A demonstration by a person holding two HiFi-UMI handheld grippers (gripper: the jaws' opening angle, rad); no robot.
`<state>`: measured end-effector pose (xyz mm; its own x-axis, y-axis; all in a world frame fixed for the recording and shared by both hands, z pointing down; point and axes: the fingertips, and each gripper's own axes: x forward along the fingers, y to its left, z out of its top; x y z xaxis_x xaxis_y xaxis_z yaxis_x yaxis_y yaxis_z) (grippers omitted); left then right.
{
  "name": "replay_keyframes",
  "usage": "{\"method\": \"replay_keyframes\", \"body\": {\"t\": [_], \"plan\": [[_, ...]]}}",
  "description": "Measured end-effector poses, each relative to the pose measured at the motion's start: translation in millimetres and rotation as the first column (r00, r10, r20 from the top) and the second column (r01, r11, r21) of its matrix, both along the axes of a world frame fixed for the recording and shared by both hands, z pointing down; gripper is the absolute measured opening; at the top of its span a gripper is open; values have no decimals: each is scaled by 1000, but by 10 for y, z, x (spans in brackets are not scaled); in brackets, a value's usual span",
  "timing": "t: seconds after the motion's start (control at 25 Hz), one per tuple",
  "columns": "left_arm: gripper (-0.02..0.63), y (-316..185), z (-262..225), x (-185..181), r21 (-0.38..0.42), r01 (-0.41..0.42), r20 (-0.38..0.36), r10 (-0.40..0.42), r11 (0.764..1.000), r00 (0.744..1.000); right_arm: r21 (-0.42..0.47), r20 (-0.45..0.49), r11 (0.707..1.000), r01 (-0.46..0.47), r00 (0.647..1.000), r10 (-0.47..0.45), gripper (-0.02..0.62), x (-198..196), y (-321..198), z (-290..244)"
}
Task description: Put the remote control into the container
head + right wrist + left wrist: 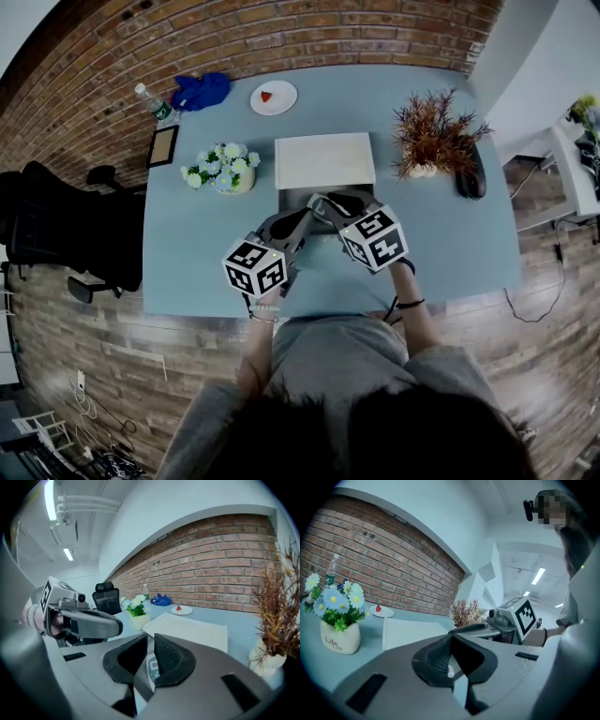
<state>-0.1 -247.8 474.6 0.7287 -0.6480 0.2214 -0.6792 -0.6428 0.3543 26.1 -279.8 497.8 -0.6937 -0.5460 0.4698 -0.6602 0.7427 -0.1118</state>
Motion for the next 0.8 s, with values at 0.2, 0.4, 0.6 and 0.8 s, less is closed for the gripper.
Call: {"method": "replay_keyframes", "body": {"t": [0.2,0.4,0.6,0.8], "plan": [[3,89,-120,79,37,8,-8,-8,999,1000,52,52,999,-3,999,0,6,67,107,-206],[3,201,-237,155,78,12,-17,-11,997,1000,94,136,995,-16,991,3,0,128,236,-450],[3,309,-368,234,125,11,-23,-8,992,1000,155,189,988,-25,982,-5,-2,183,354,-651],[3,390,-503,299,169,3,-18,0,986,1000,199,221,980,-23,975,-22,-2,212,451,-821]]}}
